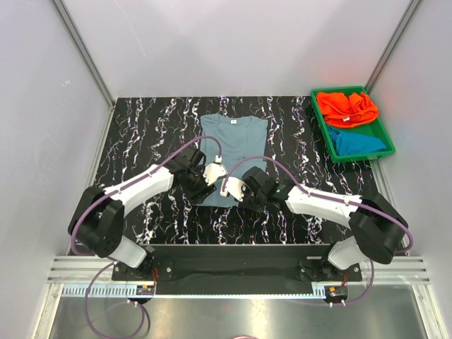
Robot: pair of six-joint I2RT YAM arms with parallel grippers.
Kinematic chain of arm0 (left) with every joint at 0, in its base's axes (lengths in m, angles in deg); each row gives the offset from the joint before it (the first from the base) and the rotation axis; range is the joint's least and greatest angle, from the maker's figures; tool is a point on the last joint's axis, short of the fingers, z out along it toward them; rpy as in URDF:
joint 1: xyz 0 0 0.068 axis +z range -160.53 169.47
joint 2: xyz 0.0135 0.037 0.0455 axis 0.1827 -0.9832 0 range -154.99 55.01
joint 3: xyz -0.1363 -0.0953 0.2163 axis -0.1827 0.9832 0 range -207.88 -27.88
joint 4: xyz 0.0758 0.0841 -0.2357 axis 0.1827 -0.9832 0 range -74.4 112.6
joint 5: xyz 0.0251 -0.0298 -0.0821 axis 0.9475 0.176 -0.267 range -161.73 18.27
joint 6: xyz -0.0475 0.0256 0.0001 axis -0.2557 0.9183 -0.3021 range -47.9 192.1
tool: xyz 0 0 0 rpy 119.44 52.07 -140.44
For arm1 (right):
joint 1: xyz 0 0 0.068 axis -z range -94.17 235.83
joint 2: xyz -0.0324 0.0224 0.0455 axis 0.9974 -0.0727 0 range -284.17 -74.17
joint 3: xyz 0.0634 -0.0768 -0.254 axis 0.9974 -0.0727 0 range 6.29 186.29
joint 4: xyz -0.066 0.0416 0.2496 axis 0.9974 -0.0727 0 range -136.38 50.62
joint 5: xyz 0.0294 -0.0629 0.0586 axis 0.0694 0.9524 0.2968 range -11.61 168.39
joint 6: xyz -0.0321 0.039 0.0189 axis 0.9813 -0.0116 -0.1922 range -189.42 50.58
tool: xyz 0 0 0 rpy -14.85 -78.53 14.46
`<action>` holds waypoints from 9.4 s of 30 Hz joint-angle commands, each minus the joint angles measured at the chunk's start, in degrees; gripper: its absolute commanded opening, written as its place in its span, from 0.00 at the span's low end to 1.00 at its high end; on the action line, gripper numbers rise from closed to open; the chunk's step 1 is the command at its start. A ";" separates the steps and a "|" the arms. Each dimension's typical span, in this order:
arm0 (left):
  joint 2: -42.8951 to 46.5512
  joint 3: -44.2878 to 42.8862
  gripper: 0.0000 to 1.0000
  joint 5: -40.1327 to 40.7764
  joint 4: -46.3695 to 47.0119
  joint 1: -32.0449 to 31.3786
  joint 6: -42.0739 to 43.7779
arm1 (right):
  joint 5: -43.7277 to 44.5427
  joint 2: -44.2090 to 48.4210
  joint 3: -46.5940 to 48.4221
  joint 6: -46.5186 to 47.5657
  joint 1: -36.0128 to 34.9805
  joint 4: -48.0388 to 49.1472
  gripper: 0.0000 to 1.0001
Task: Fold and stack the t-shirts
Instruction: Fold the tshirt, then neatly place the folded tshirt to the corner
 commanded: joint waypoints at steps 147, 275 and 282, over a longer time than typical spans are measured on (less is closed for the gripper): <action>-34.95 -50.38 0.95 -17.50 4.55 25.17 -42.44 | -35.45 -42.57 64.92 -33.19 28.64 -20.59 0.78; -41.55 -65.07 0.00 5.59 -16.37 47.59 -22.05 | -29.64 -14.54 47.97 -26.15 37.34 -29.13 0.80; -44.19 -69.47 0.00 9.64 -19.19 47.85 -20.91 | -29.64 -13.32 46.83 -26.32 37.60 -29.04 0.80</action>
